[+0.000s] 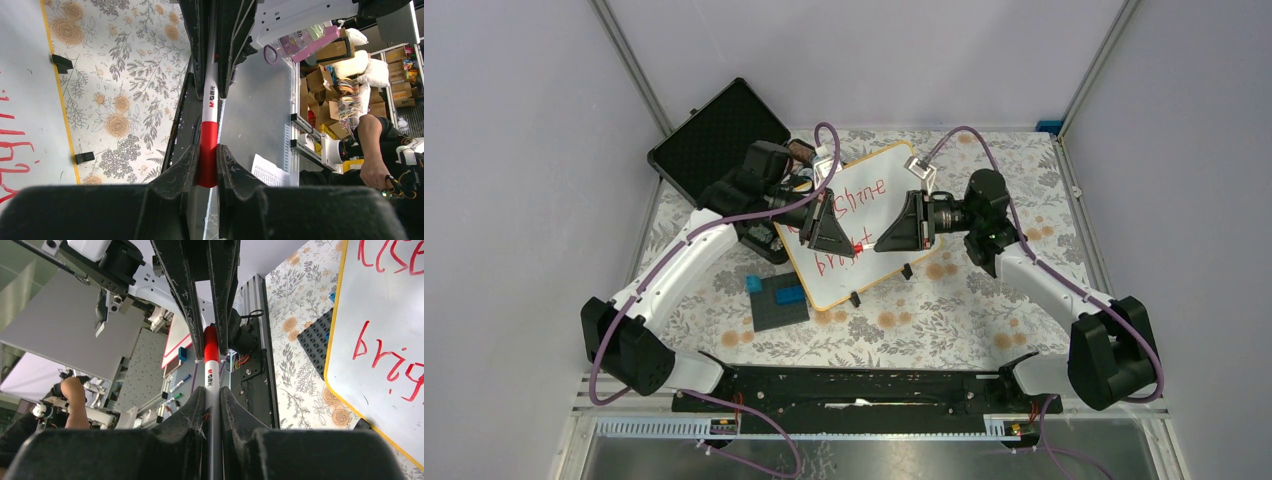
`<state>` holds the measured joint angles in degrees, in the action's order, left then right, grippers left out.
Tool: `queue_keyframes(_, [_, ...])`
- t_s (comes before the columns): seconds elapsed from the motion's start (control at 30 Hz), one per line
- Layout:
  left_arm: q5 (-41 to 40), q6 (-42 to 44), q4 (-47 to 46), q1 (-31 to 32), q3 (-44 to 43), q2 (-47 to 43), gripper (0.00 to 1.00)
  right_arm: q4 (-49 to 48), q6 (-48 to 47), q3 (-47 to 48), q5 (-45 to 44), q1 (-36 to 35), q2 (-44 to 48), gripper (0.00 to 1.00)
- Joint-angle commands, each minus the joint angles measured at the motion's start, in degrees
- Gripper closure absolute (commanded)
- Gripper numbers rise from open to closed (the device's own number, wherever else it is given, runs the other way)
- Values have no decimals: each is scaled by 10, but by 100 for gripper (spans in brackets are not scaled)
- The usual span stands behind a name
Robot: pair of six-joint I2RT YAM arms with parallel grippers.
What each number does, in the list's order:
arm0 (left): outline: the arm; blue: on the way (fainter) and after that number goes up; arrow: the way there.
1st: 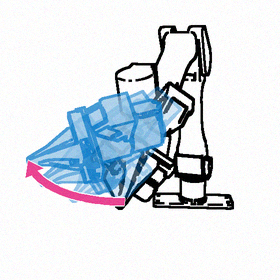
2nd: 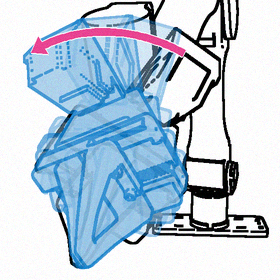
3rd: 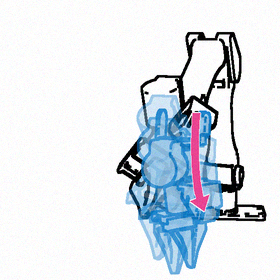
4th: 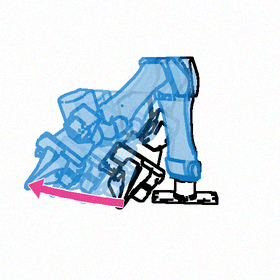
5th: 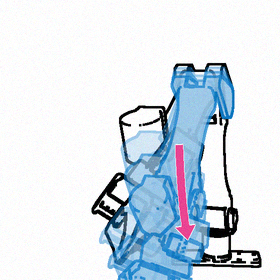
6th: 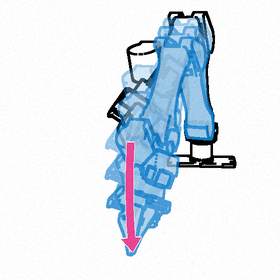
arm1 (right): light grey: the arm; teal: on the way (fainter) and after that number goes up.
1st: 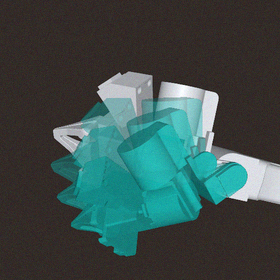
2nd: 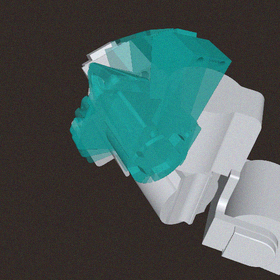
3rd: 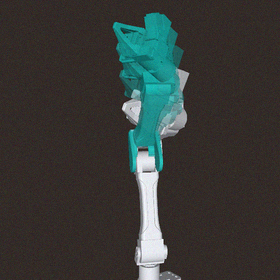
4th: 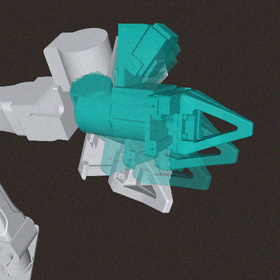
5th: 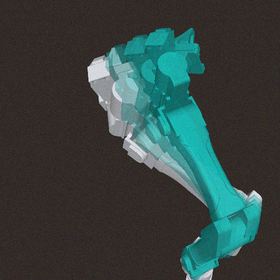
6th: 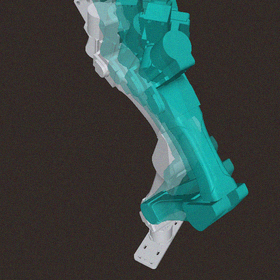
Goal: Write a sentence on the whiteboard
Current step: Close the whiteboard marker at the center of the board.
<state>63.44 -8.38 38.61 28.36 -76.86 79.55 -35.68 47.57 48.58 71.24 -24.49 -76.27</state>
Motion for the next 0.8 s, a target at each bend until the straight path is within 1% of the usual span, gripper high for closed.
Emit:
queue_keyframes(0.0, [-24,18,-104,23,-14,-4,100,45,-52,42,8,-45,1,89])
queue_keyframes(0.1, [-35,35,-87,14,2,-20,100,168,-154,80,7,-18,14,73])
queue_keyframes(0.17, [-40,49,-73,6,3,-25,100,225,-190,94,8,3,21,57])
queue_keyframes(0.23, [-47,77,-37,3,-9,-23,100,245,-204,102,21,27,29,39])
queue_keyframes(0.3, [-54,114,0,3,-19,-18,100,291,-240,120,34,55,36,23])
queue_keyframes(0.33, [-61,125,17,3,-22,-14,100,335,-274,135,37,67,39,19])
queue_keyframes(0.37, [-66,129,32,3,-25,-9,100,402,-330,154,33,75,43,18])
queue_keyframes(0.43, [-65,135,62,2,-32,4,100,592,-499,218,-15,75,42,16])
queue_keyframes(0.47, [-59,138,75,3,-34,11,100,657,-566,242,-49,71,41,16])
queue_keyframes(0.5, [-55,139,87,4,-36,17,100,709,-613,262,-79,68,40,16])
queue_keyframes(0.57, [-54,137,98,4,-37,23,100,768,-675,282,-133,64,44,16])
queue_keyframes(0.67, [-47,127,98,4,-32,24,100,807,-734,290,-203,42,64,18])
queue_keyframes(0.73, [-42,116,97,4,-31,27,100,825,-768,292,-280,-8,75,20])
queue_keyframes(0.77, [-42,111,97,4,-30,28,100,833,-780,296,-304,-27,77,21])
